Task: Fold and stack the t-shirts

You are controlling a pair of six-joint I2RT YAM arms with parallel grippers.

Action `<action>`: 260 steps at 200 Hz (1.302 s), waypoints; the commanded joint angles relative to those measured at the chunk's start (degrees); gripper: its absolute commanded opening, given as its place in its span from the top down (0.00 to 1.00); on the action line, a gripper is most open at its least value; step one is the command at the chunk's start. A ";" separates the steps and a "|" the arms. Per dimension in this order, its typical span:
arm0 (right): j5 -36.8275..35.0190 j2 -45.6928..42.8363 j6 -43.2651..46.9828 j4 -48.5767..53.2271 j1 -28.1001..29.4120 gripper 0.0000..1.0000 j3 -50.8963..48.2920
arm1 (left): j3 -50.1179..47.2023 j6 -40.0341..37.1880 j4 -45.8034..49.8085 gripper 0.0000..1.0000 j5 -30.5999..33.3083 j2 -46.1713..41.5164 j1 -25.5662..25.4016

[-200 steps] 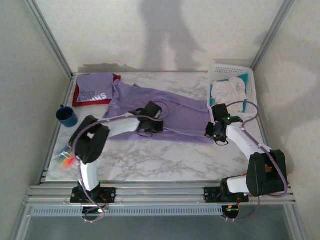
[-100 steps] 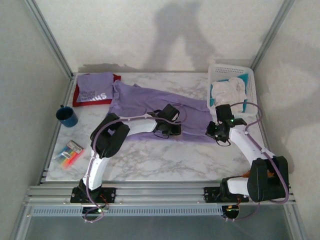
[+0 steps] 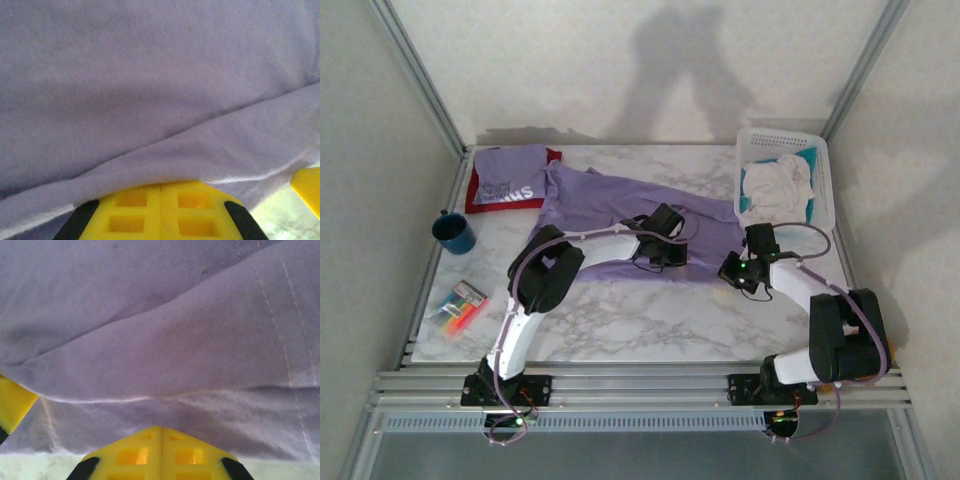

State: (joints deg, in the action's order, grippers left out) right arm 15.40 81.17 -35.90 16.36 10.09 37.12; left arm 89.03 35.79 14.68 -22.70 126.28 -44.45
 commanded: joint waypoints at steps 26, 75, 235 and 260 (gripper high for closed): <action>1.41 4.36 0.10 -4.05 -0.18 1.00 0.76 | 10.99 -3.18 6.25 1.00 1.46 6.09 0.48; -0.99 5.49 -0.70 -1.46 -0.21 1.00 1.32 | 14.03 -2.72 6.74 1.00 -0.06 7.58 2.59; 1.79 12.23 -2.68 3.60 8.12 1.00 16.93 | -21.93 -10.10 13.83 1.00 19.89 -22.48 24.56; 0.13 17.84 -1.80 6.45 9.40 1.00 20.18 | -26.11 -10.97 9.80 1.00 16.41 -23.53 27.06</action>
State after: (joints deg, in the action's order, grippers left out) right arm 17.65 95.20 -37.67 18.44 18.55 54.35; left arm 65.71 25.87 29.82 -2.96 105.27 -17.78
